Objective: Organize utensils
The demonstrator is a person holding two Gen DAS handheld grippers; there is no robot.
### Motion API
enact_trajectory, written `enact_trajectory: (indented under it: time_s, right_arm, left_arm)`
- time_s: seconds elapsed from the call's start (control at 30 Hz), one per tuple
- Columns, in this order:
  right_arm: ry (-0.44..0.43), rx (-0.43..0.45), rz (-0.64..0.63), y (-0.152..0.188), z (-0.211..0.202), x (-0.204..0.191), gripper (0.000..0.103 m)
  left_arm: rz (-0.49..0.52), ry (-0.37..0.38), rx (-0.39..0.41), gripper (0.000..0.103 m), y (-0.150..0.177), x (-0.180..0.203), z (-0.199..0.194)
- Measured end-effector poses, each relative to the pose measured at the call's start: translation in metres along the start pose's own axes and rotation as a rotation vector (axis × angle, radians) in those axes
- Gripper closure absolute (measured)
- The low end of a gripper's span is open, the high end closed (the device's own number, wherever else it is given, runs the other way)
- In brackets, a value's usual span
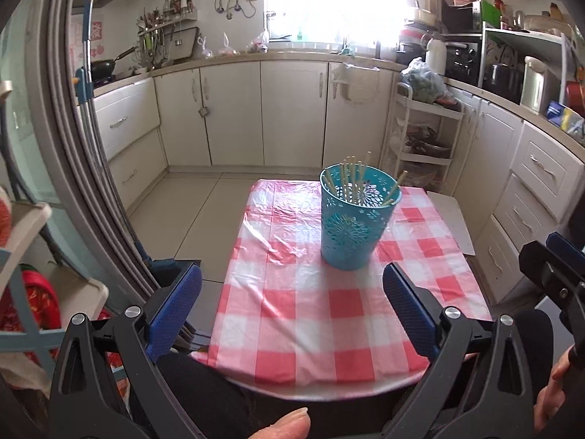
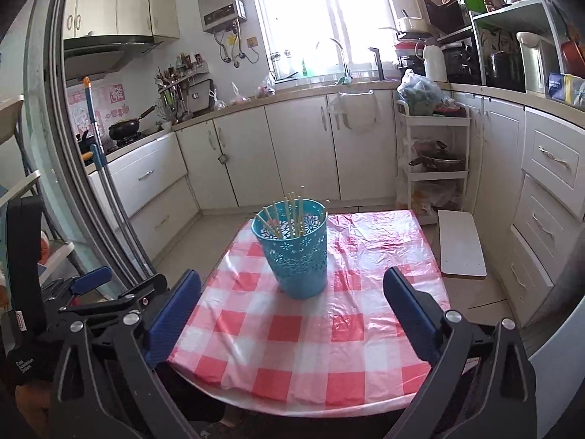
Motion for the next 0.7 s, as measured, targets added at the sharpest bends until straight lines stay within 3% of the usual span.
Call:
enact_trajectory:
  time_s: [0.27,0.7]
  right_arm:
    - [-0.004,0.020,0.026,0.041,-0.050,-0.016,0.007]
    - [-0.002,0.050,-0.008,0.050,-0.072,-0.026,0.007]
  left_arm:
    - [0.017,-0.105,0.045,0.008,0.038,0.001,-0.059]
    - [0.040,-0.114,0.098,0.008,0.049,0.008,-0.092]
Point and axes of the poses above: each gripper's, at about its wrist camera, not at the fingertips, and z roughly the way its jaws point, x to its right, y to its underside, the point moved 3 cm from there along z, roughly the way its jaws point, and after that the axes turned 4 degrees about -z, right-handed, at the moved point
